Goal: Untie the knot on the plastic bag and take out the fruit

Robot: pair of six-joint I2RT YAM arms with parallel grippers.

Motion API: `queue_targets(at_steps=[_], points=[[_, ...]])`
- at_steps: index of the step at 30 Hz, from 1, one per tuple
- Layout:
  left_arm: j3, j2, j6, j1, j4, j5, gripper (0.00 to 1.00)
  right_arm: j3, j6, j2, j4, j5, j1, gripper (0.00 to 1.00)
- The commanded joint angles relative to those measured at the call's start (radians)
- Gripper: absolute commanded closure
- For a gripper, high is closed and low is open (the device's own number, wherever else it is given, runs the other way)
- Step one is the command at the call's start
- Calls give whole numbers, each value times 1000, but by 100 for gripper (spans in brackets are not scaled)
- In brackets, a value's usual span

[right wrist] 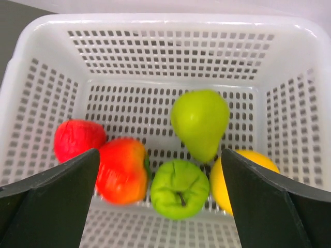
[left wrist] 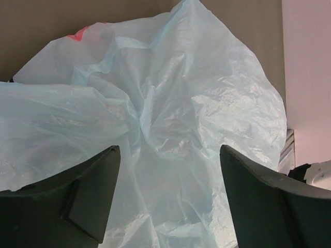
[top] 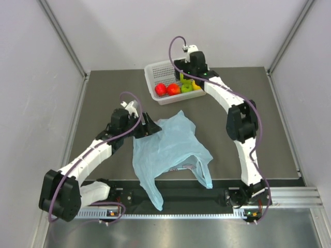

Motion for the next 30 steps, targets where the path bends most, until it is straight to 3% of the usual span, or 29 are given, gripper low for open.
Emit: queue_targets(at_steps=[1, 4, 8, 15, 21, 30], points=[[52, -56, 26, -1, 8, 0, 16, -116, -3, -274, 102, -13, -4, 0], [67, -87, 42, -1, -6, 0, 8, -297, 11, -457, 169, -44, -4, 0], [104, -119, 70, -1, -46, 7, 4, -495, 34, -672, 163, -90, -4, 0], [133, -199, 115, -1, -81, 16, 1, -1019, 98, -1203, 262, -114, -3, 0], [173, -260, 168, -3, -133, 27, 1, -1196, 141, -1556, 115, -139, -4, 0], [180, -380, 202, -3, -170, 18, 1, -1262, 179, -1969, -131, -65, -4, 0]])
